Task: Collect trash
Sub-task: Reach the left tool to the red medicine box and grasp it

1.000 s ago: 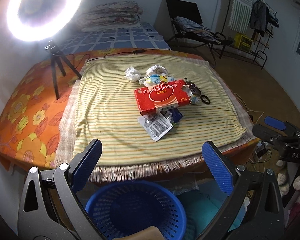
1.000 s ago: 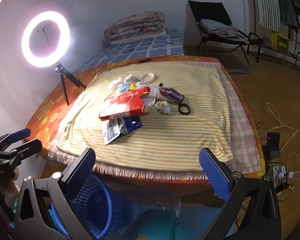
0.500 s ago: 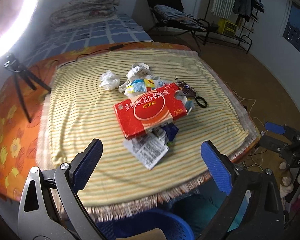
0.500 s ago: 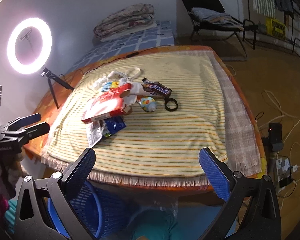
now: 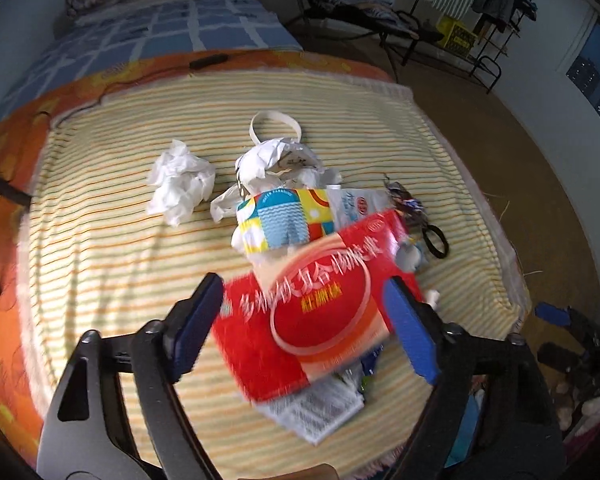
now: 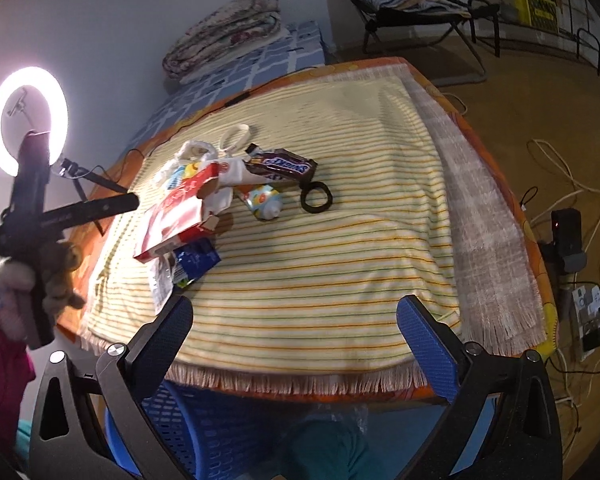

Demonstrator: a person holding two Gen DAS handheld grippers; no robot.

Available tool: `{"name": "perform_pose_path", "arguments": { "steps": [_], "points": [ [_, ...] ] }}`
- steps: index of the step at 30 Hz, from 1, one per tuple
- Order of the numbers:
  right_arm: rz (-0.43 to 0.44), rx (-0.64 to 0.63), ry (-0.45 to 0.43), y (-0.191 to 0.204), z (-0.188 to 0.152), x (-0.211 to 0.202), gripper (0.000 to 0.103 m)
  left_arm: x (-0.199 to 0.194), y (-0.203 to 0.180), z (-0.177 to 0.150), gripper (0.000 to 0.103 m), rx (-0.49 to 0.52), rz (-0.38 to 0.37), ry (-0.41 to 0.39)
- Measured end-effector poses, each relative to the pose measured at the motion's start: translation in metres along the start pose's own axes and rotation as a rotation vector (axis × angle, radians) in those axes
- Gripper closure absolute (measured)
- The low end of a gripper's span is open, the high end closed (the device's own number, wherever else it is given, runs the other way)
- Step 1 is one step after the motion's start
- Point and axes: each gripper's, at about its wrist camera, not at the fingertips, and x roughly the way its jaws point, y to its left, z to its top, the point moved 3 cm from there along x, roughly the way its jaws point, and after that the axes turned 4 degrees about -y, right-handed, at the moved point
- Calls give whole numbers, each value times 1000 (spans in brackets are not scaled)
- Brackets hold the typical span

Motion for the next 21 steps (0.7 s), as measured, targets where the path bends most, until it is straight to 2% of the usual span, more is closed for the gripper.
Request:
{"name": "perform_pose_path", "arguments": {
  "steps": [5, 8, 11, 15, 19, 21],
  "points": [
    [4, 18, 22, -6, 0, 10, 9, 25, 7, 11, 22, -14, -26, 29],
    [-1, 20, 32, -8, -1, 15, 9, 34, 10, 10, 22, -17, -58, 79],
    [0, 29, 39, -9, -4, 19, 9, 35, 11, 4, 25, -27, -91, 113],
    [10, 44, 48, -11, -5, 22, 9, 21, 4, -10, 25, -15, -99, 110],
    [19, 42, 54, -9, -3, 25, 9, 11, -15, -27, 23, 48, -101, 126],
    [21, 42, 53, -9, -1, 25, 9, 10, -26, -35, 15, 110, -72, 140]
  ]
}}
